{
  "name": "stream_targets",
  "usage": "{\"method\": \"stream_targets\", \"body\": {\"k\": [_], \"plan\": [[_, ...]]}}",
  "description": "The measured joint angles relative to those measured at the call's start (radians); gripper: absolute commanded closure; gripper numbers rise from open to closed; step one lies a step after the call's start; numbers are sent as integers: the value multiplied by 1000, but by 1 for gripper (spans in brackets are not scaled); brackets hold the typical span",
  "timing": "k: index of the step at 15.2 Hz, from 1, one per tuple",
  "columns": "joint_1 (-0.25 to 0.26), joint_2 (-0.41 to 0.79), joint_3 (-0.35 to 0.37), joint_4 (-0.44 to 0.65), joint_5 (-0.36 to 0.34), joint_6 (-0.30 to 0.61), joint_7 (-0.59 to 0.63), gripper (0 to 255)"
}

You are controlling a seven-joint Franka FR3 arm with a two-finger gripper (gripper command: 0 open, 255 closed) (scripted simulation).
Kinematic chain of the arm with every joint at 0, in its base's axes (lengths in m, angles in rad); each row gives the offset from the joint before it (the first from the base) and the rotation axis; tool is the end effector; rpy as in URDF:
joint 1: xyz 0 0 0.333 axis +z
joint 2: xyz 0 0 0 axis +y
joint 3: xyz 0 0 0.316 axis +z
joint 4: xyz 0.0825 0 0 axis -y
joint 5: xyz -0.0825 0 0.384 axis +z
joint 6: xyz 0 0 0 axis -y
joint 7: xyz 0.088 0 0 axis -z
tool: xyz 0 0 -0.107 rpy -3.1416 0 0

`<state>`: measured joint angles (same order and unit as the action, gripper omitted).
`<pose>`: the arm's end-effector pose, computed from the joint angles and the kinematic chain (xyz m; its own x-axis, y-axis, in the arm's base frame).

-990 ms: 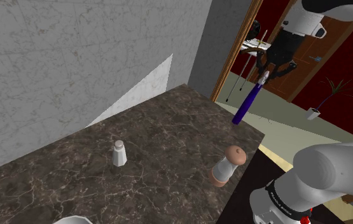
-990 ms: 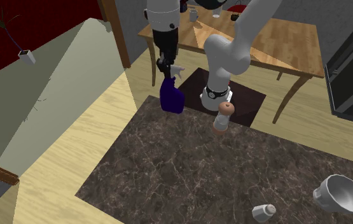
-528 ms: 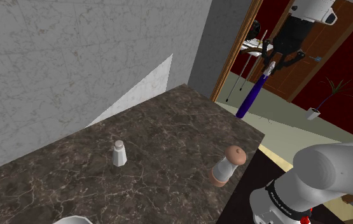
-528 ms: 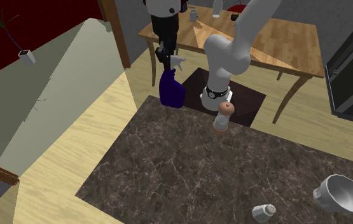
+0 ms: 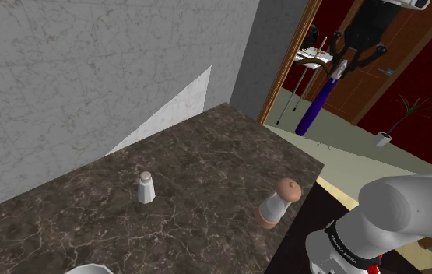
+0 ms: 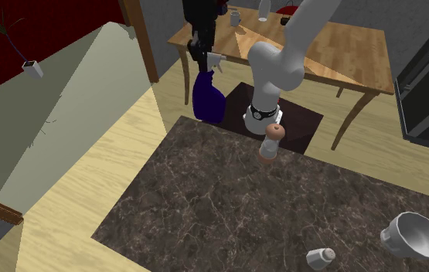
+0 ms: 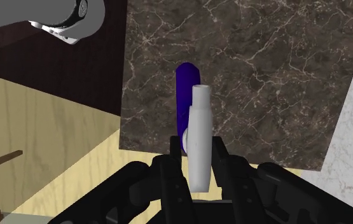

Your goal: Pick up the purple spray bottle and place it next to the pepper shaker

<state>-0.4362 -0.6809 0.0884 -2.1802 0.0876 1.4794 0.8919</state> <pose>0.3163 -0.0933 0.6302 0.3124 -0.9492 -0.0385 -0.9499 -0.3125 -0.0029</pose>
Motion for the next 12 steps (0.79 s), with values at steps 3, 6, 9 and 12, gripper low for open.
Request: {"method": "stream_targets", "body": {"k": [3,6,9,12], "plan": [[-1,14,-2,49,-2,-35,1,255],[-2,32,-4,105,-4,-73,2,255],[-3,52,-4,161,-5,-109,5,255],[-4,72,-6,218,-7,-146,7,255]]}}
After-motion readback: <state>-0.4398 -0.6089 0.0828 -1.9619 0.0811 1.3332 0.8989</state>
